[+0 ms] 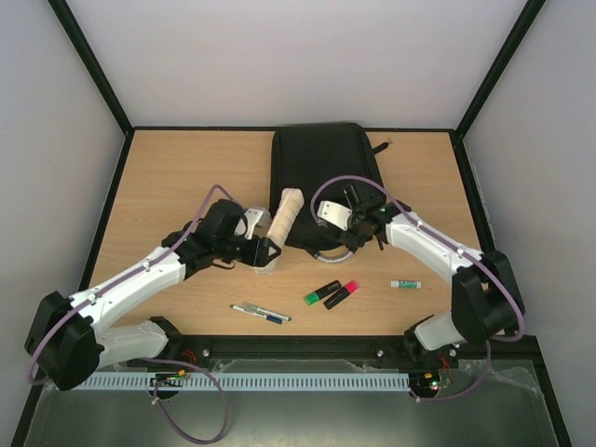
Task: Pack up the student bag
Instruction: Place the stationery in the student bag.
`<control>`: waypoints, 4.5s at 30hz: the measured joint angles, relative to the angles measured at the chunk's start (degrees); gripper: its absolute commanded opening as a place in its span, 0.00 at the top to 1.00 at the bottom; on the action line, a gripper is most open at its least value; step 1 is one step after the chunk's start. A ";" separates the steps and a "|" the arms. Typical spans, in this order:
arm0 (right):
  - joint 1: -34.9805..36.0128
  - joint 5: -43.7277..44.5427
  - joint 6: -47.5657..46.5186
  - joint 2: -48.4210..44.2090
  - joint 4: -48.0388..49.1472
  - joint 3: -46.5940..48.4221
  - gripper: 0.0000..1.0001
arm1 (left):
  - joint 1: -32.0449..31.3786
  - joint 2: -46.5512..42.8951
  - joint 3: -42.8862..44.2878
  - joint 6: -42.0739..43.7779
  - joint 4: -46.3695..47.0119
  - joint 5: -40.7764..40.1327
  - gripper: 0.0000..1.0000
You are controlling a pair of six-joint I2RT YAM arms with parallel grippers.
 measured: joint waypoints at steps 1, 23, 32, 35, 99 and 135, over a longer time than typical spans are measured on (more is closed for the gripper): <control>0.02 -0.17 0.13 1.66 -0.28 1.33 0.45 | 0.09 -0.76 -0.15 -0.09 -0.07 0.33 0.47; 0.04 -1.66 6.97 15.02 -10.25 16.59 0.99 | 1.09 -5.27 -4.39 -0.46 -2.40 2.73 0.47; 0.13 0.02 15.63 10.84 -10.84 27.96 0.99 | 0.33 -5.18 -7.48 -2.38 1.07 9.14 0.47; 0.13 0.20 17.97 10.40 -10.73 29.03 0.99 | -1.25 -3.61 -8.07 -4.15 3.76 10.95 0.48; 0.24 -2.80 30.21 6.25 -6.71 25.55 0.99 | -9.29 34.23 18.67 -13.00 18.84 3.74 0.19; 0.20 -5.53 31.71 3.65 -4.63 23.91 0.99 | -7.41 29.97 13.81 -15.34 25.03 1.97 0.95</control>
